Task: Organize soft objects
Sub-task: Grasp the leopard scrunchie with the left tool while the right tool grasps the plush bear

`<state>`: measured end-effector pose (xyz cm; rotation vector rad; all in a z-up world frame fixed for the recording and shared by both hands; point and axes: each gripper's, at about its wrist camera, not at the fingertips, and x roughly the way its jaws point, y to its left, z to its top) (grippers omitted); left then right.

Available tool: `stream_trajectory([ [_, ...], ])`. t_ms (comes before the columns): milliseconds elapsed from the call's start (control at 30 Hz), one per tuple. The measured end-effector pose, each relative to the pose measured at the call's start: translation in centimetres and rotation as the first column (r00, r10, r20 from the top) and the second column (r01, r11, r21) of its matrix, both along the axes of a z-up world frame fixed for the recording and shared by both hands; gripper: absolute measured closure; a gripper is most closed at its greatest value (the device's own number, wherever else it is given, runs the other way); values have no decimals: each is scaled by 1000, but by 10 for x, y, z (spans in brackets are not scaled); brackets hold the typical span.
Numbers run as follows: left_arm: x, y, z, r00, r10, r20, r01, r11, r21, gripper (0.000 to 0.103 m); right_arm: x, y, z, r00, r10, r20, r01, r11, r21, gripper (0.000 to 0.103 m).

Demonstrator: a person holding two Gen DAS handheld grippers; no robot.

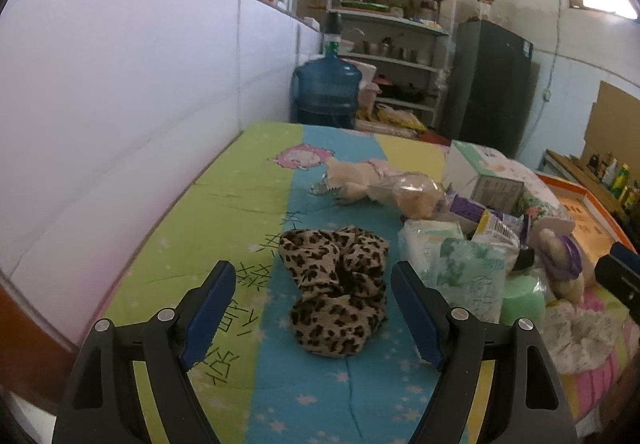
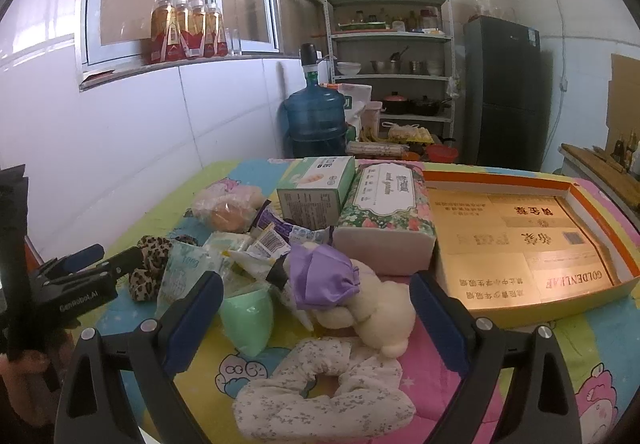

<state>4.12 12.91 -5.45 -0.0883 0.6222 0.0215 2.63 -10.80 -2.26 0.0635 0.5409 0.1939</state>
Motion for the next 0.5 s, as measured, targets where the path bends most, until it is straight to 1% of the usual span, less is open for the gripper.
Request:
stream_trajectory([
  [133,13,6,-11,998,-46,-41,44,998,-38,22,1,1,-1,1000,3,-15,-3,1000,4,8],
  [267,25,7,-24,994,-65,-86,60,996,-64,22,0,1,-1,1000,-3,-13,3,1000,1,8],
  [300,29,7,-27,991,-73,-111,65,995,-74,23,0,1,-1,1000,-7,-11,7,1000,1,8],
  [333,30,8,-27,991,-77,-113,68,995,-79,26,0,1,-1,1000,-11,-10,11,1000,1,8],
  [400,35,8,-28,989,-69,-130,59,995,-81,26,-1,-2,-1,1000,-20,-8,20,1000,5,8],
  [467,43,7,-33,981,-78,-180,63,994,-90,39,0,-5,-1,1000,-26,-8,26,1000,7,8],
  [500,45,4,-34,981,-74,-181,61,995,-74,43,0,-7,-1,1000,-28,-10,28,1000,7,8],
])
